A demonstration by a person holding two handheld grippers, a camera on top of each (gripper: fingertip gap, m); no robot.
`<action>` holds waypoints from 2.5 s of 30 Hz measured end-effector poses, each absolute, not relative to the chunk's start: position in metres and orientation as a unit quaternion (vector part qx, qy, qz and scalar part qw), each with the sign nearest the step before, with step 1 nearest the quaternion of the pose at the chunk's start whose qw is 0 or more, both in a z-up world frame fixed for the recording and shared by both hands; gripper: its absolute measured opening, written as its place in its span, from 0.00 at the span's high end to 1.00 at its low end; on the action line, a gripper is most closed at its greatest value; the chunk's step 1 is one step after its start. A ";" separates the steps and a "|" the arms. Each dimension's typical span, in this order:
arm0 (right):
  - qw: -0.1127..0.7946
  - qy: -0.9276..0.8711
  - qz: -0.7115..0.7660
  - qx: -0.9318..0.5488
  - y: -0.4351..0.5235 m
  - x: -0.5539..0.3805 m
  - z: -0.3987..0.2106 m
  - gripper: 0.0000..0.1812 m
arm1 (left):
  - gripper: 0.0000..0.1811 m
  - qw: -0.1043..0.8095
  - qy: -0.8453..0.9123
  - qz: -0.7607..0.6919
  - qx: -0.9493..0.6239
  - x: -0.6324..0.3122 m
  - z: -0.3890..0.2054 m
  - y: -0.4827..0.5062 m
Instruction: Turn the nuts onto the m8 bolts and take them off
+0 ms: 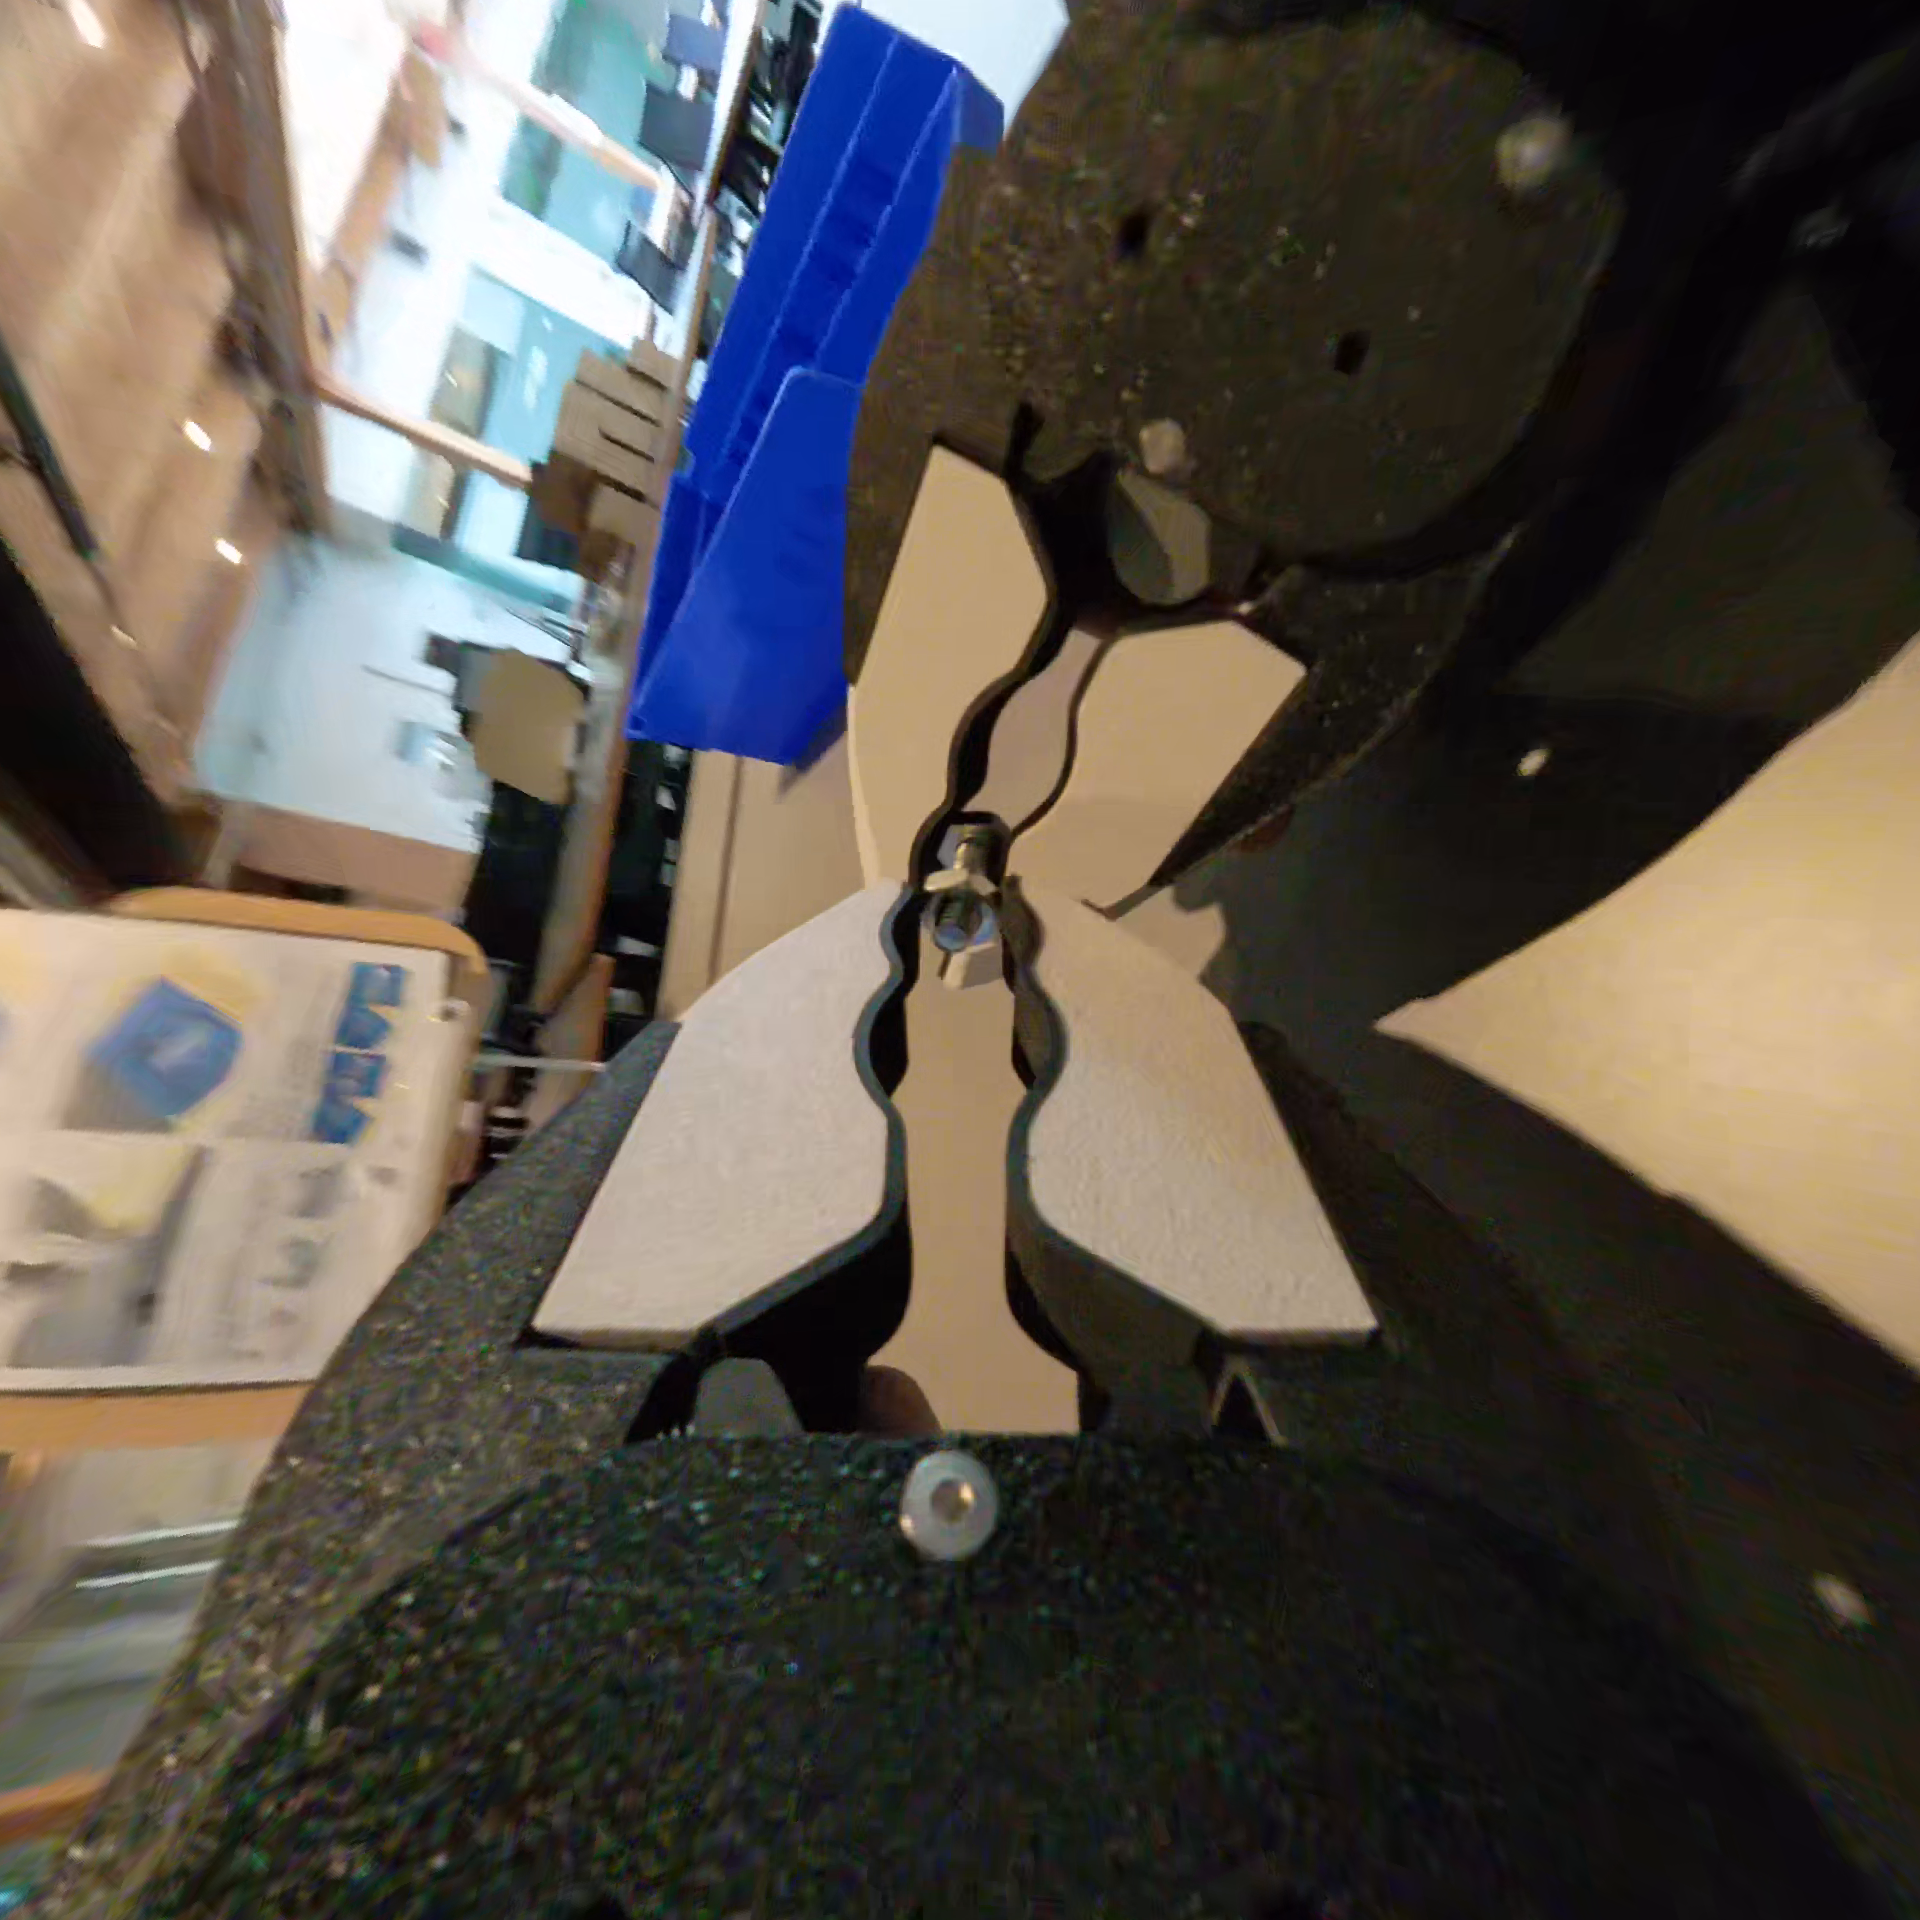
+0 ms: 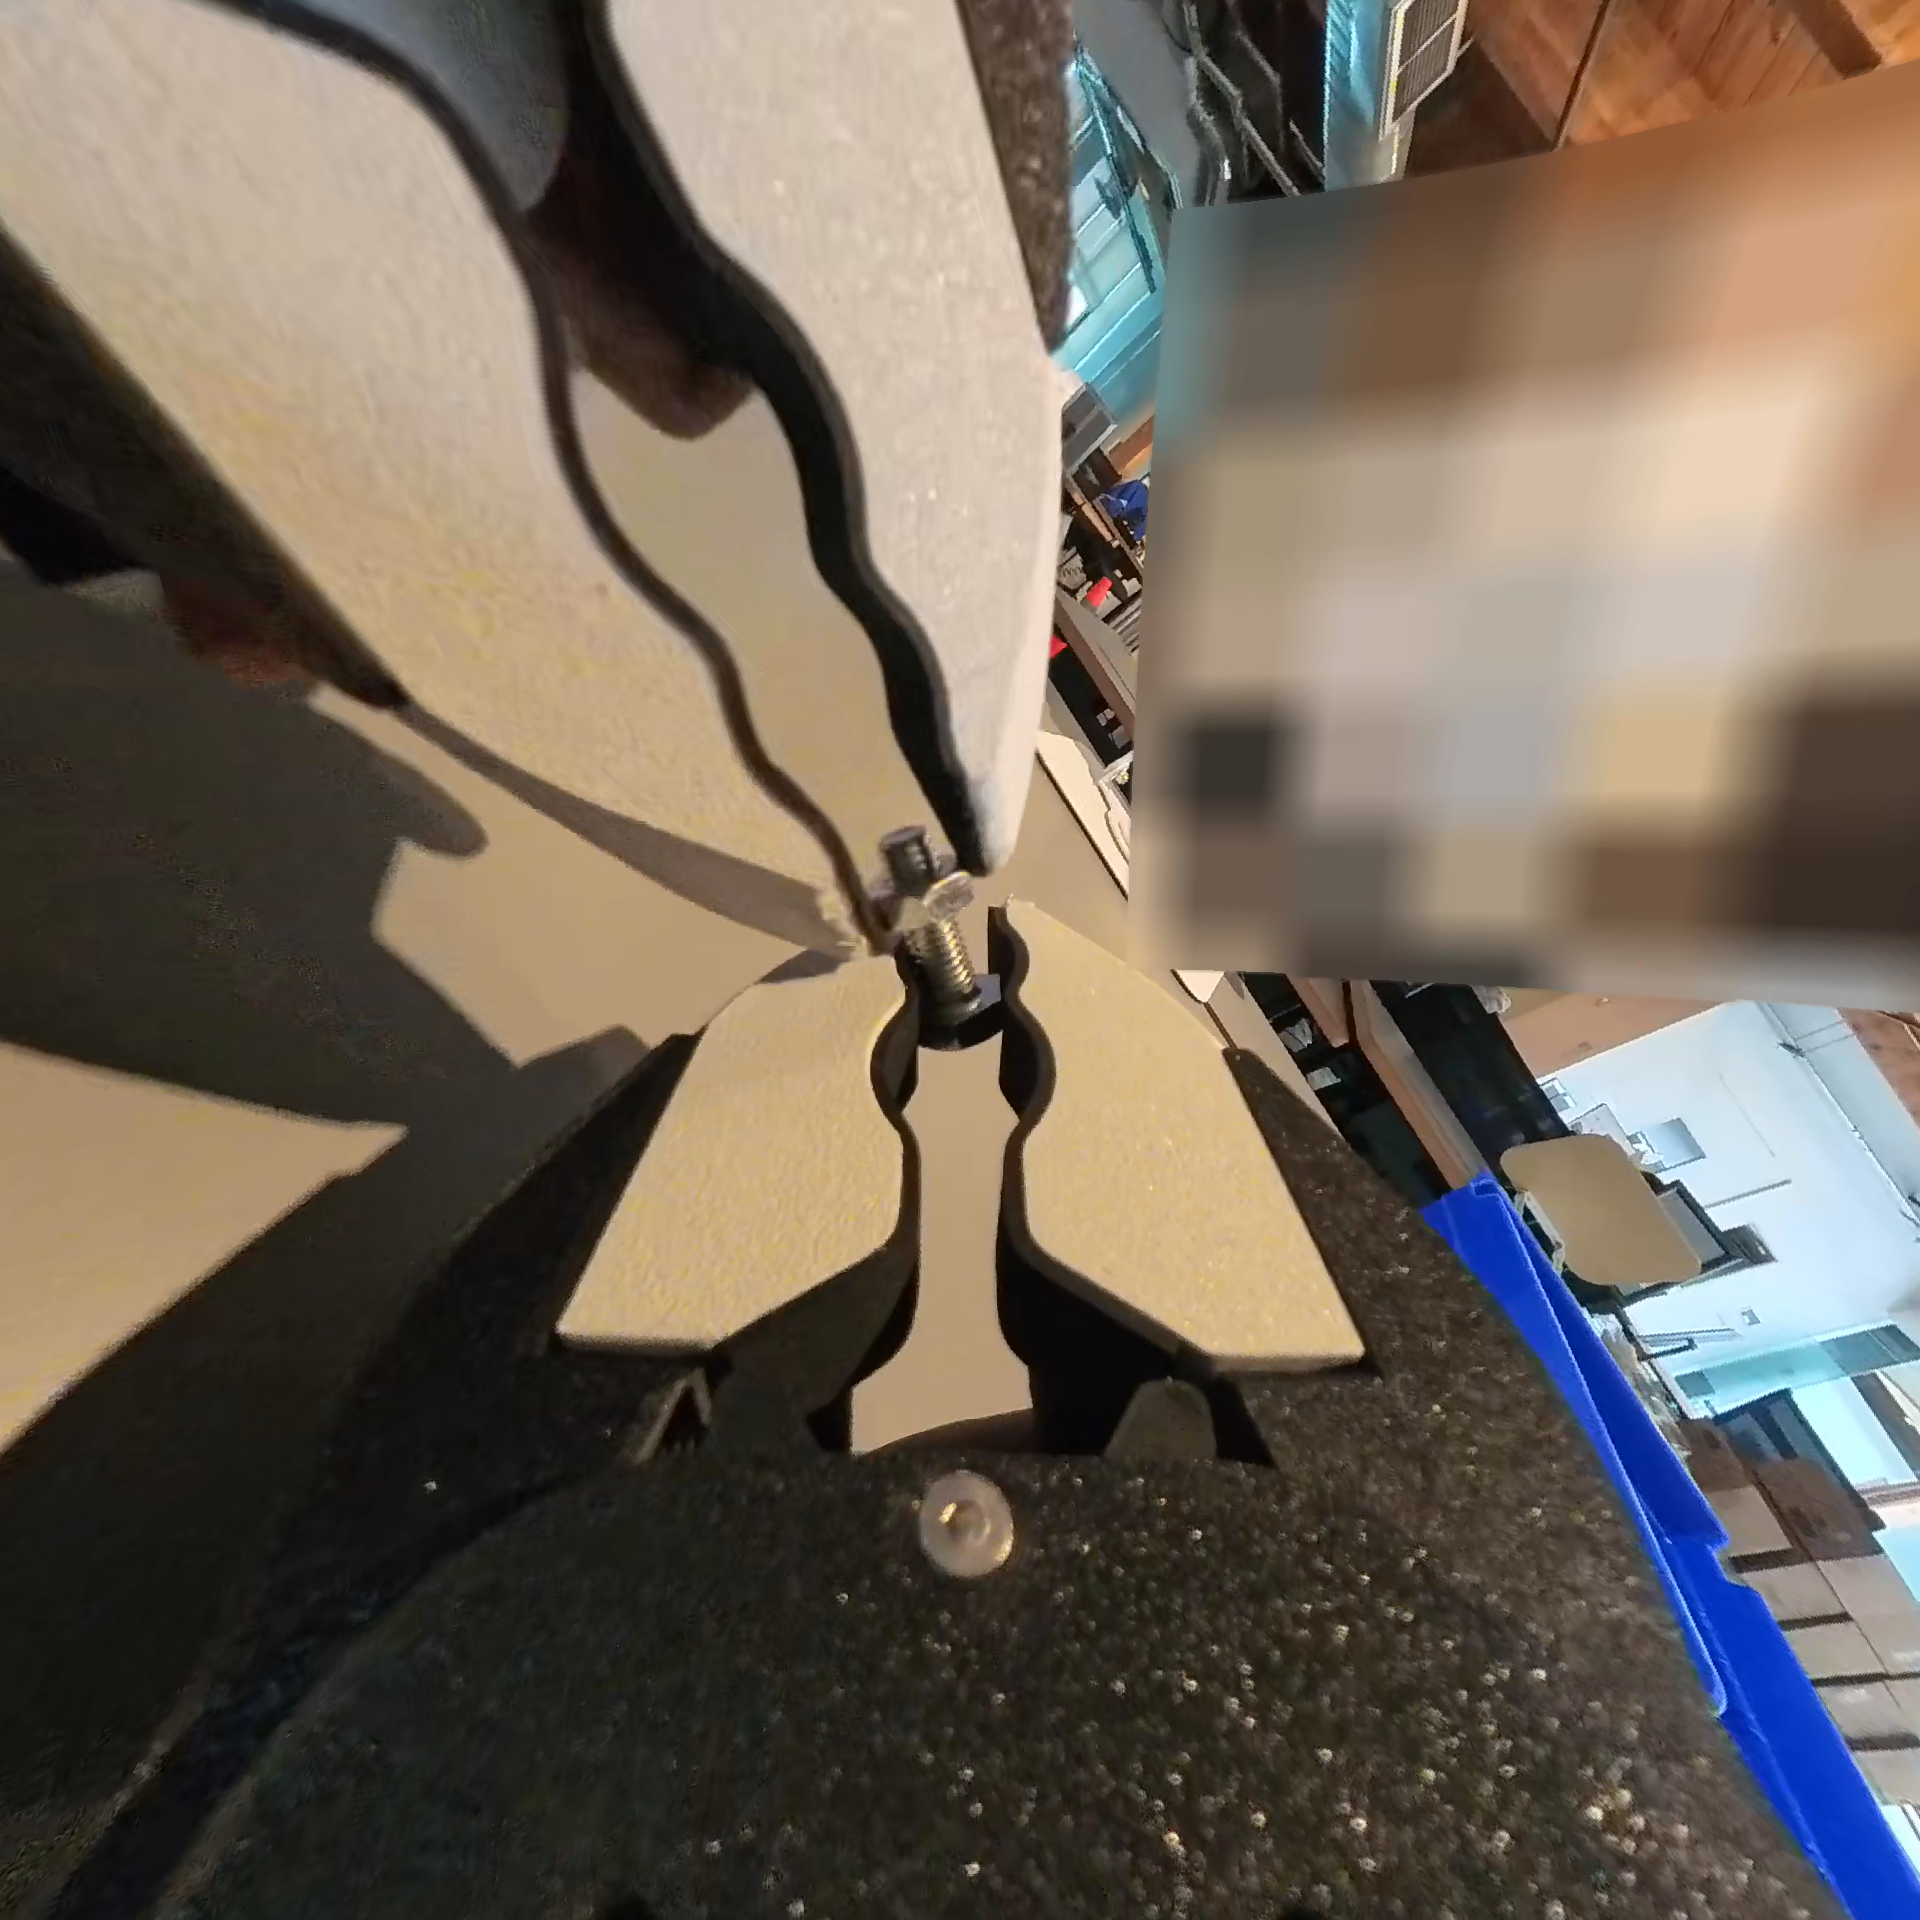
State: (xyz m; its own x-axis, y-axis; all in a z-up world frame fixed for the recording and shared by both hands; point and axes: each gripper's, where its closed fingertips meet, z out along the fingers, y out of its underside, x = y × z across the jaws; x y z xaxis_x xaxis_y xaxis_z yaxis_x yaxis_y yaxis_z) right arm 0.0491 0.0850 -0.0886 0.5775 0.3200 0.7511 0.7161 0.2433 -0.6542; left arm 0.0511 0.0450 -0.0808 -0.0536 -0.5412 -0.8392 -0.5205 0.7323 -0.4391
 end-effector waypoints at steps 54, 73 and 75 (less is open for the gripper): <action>0.166 -0.294 -0.064 -0.939 0.158 0.384 -0.160 0.94 | 0.90 0.662 0.540 -0.127 -0.503 0.024 -0.077 0.088; 0.312 -0.202 -0.060 -0.926 0.175 0.394 -0.098 0.86 | 0.91 0.666 0.534 -0.128 -0.505 0.022 -0.074 0.090; 0.373 -0.166 -0.048 -0.911 0.174 0.395 -0.075 0.86 | 0.91 0.667 0.533 -0.130 -0.505 0.022 -0.074 0.090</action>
